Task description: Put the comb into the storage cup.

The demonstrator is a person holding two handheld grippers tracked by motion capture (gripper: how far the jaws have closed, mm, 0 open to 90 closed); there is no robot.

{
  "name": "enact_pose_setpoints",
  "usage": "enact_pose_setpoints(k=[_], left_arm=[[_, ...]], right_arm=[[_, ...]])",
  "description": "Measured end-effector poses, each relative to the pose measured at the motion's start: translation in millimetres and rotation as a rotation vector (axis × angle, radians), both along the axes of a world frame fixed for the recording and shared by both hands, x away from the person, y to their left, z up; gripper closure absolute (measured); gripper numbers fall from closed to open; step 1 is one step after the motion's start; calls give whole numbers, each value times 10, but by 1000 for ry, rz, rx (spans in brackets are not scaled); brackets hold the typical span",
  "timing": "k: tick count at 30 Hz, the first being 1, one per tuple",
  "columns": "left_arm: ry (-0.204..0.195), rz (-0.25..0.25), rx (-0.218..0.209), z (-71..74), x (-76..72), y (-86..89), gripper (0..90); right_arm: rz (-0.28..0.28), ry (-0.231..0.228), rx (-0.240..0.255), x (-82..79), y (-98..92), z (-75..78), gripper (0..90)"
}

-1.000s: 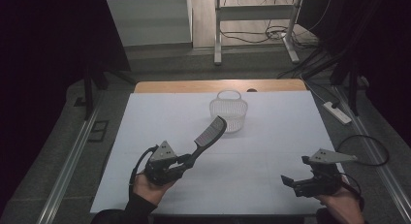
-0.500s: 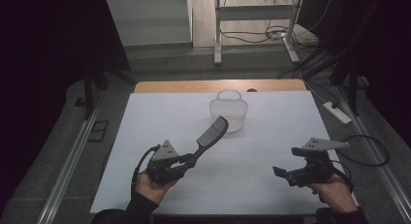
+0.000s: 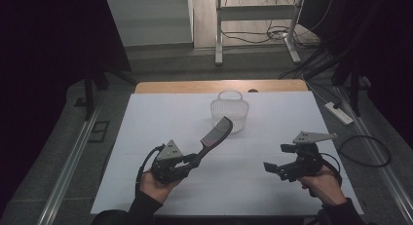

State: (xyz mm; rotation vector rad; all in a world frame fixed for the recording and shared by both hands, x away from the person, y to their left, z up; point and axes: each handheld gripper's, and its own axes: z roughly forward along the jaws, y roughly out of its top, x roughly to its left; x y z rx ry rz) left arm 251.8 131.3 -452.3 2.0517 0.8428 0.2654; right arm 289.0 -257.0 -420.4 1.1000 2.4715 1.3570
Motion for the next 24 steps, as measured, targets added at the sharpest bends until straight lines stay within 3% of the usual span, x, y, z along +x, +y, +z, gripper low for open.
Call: enact_pose_setpoints(k=[4,12,18,24], left_arm=[[1,-3,-4,-4,15,-17,721],[-3,-10,-7,-9,43,-63,721],[-7,-13,-7,-13,56,-88,721],[-11,-9,-14,-12,67,-90,721]], right_arm=[[10,7,27,47,49,14,0],[47,38,41,142,164,18,0],[66,34,38,213,296,30,0],[75,59,65,290,413,57,0]])
